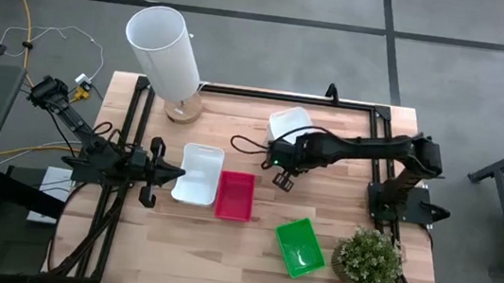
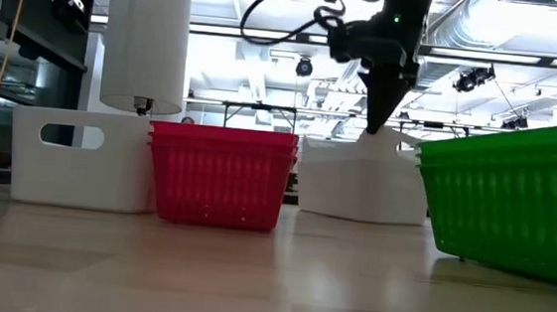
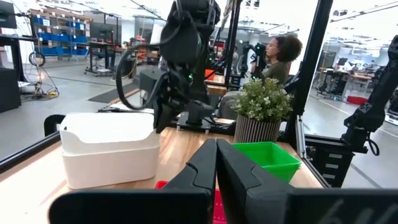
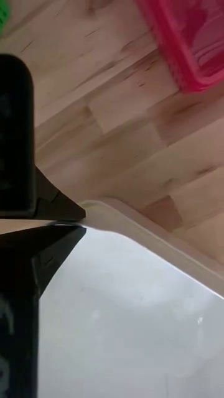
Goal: Stack baskets by color
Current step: Stack the right white bin on top of the top white bin, then stack the left white bin on top of the stacked white bins
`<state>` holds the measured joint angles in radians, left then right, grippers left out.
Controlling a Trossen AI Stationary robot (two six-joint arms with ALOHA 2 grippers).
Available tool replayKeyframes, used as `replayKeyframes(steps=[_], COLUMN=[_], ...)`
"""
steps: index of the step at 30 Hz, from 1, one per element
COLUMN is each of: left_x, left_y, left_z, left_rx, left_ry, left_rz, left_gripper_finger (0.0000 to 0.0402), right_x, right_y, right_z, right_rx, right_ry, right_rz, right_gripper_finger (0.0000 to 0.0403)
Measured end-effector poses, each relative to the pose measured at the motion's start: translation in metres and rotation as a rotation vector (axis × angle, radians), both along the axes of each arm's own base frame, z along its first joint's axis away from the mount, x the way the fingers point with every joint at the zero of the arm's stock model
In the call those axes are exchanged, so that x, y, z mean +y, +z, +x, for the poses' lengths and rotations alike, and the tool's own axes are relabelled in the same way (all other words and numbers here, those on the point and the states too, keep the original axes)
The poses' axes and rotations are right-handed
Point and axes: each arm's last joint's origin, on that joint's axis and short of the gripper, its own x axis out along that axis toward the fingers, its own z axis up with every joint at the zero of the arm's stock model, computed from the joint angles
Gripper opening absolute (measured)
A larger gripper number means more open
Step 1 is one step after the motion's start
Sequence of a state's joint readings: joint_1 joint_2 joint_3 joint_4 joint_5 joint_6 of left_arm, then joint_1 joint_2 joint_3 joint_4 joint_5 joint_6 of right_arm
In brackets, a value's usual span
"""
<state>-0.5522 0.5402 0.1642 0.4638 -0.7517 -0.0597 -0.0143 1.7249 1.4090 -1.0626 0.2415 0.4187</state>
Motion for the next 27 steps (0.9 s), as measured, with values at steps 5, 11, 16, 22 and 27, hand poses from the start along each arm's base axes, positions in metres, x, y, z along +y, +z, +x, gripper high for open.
replayKeyframes(steps=[5, 11, 16, 22, 27], left_x=[0.000, 0.000, 0.000, 0.000, 0.000], left_y=[0.000, 0.000, 0.000, 0.000, 0.000], left_z=[0.000, 0.000, 0.000, 0.000, 0.000], left_rx=[0.000, 0.000, 0.000, 0.003, 0.003], left_ry=[0.000, 0.000, 0.000, 0.000, -0.001], left_rz=[0.002, 0.001, 0.000, 0.004, 0.002], left_gripper_finger=[0.0000, 0.0000, 0.0000, 0.0000, 0.0000], right_x=[0.000, 0.000, -0.002, 0.003, 0.015], right_y=[-0.006, -0.006, -0.006, -0.002, 0.012], right_z=[0.004, 0.005, 0.006, 0.004, -0.013], right_rx=[0.016, -0.007, -0.020, 0.001, 0.007], right_ry=[0.006, -0.025, -0.057, 0.039, 0.065], right_rz=[-0.014, 0.018, 0.021, -0.049, -0.144], right_gripper_finger=[0.0000, 0.0004, 0.0061, 0.0169, 0.0208])
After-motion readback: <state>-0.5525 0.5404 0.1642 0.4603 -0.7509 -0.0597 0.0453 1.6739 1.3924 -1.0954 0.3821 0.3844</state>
